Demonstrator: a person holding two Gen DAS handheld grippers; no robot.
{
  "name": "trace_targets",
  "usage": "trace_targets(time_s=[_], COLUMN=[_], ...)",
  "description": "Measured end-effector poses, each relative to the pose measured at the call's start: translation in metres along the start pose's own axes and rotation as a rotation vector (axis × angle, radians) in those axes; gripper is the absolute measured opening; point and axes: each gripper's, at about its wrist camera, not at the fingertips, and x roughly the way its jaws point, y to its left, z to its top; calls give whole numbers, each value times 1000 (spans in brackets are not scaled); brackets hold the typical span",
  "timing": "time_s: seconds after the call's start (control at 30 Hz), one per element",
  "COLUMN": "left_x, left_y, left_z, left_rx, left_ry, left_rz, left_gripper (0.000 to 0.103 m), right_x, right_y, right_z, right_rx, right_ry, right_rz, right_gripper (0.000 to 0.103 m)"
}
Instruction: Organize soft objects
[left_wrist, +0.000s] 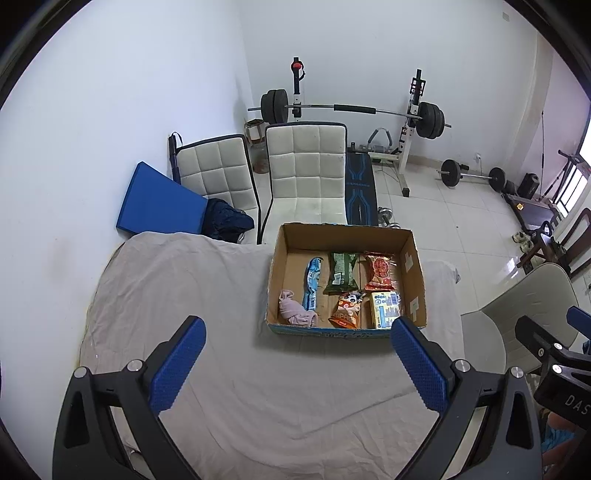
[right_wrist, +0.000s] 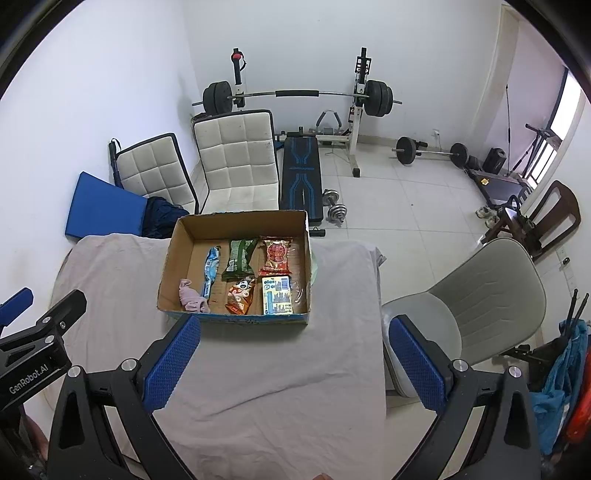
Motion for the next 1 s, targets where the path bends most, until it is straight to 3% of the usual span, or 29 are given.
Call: trace_targets(time_s=[1.0], left_x=[-12], left_y=[-3], left_z=[3], left_rx=[18], left_ry=[-22], left_rz=[-9], left_gripper=[103], right_x=[-1], right_y=[1], right_z=[-7], right_rx=[10], right_ry=[0], right_rz=[13], right_gripper=[103])
